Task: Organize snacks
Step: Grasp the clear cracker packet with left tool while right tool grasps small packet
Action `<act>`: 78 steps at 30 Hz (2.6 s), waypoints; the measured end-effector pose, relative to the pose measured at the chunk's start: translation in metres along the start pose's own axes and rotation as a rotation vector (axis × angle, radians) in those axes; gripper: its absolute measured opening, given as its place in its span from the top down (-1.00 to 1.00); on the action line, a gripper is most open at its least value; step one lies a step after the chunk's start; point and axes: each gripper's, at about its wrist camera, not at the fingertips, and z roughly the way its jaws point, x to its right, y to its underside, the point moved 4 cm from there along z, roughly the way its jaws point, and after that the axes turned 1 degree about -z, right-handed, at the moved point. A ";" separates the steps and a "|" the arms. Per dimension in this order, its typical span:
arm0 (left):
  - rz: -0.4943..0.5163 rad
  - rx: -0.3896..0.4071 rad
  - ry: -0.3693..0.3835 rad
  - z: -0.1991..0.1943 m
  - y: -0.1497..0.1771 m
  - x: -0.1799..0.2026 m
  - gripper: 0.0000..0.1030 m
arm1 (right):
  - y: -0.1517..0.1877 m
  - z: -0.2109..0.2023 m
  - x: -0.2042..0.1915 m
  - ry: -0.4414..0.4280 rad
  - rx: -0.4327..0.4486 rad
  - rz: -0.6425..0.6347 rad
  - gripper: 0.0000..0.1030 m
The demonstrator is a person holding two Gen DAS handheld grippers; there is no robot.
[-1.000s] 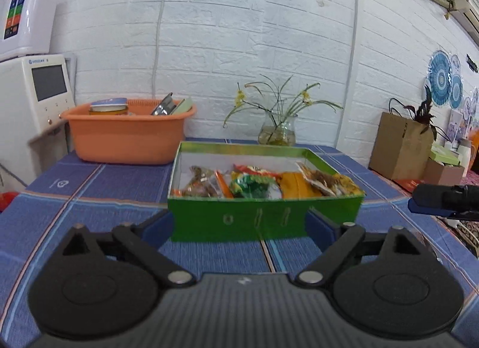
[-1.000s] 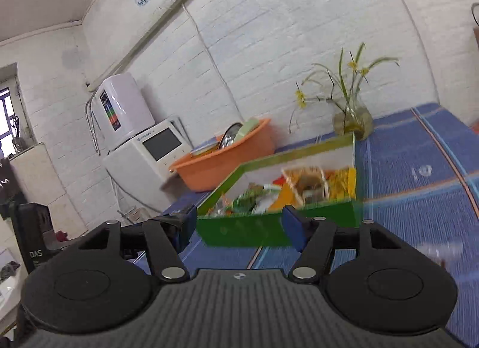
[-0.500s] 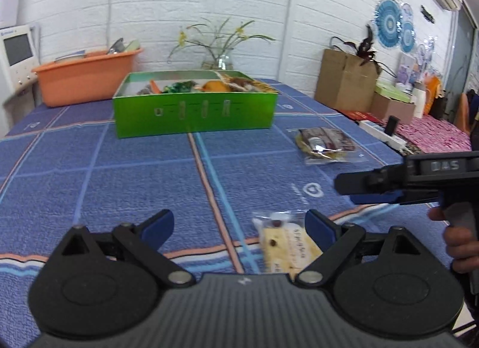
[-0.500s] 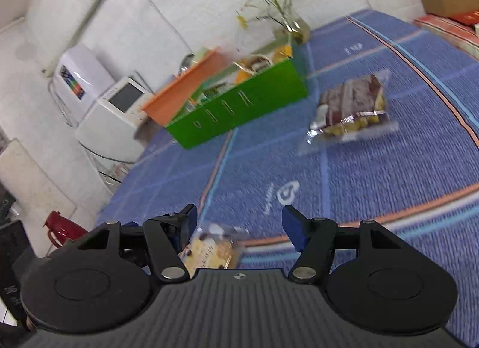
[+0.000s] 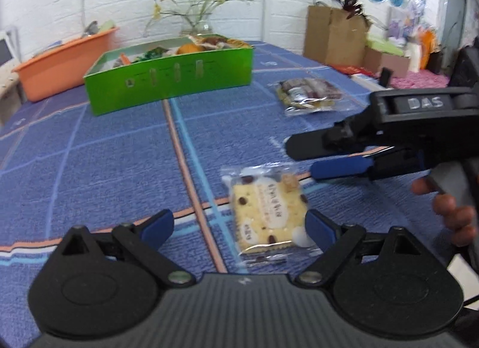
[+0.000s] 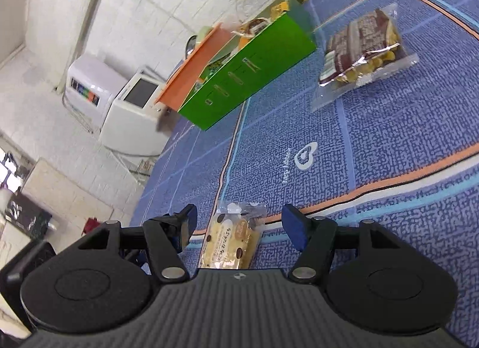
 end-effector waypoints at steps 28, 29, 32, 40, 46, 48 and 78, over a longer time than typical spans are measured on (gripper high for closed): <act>-0.048 0.074 -0.029 0.006 0.016 0.016 -0.76 | -0.005 0.023 -0.019 0.022 -0.043 -0.183 -1.00; -0.047 0.073 -0.037 0.005 0.016 0.016 -0.76 | -0.005 0.022 -0.017 0.011 -0.037 -0.178 -1.00; -0.048 0.066 -0.056 0.005 0.015 0.018 -0.76 | -0.004 0.020 -0.012 -0.021 -0.025 -0.155 -1.00; -0.045 0.064 -0.044 0.006 0.014 0.023 -0.76 | -0.001 0.019 -0.019 -0.007 -0.025 -0.211 -1.00; 0.009 0.071 0.027 0.007 0.013 0.033 -0.60 | 0.012 0.025 -0.035 0.156 -0.002 -0.407 -0.14; -0.003 0.081 0.018 0.005 0.012 0.029 -0.33 | 0.011 0.024 -0.031 0.153 0.001 -0.391 -0.04; -0.074 0.143 0.021 -0.015 -0.022 -0.024 0.04 | -0.028 0.035 -0.061 0.028 0.039 -0.323 0.52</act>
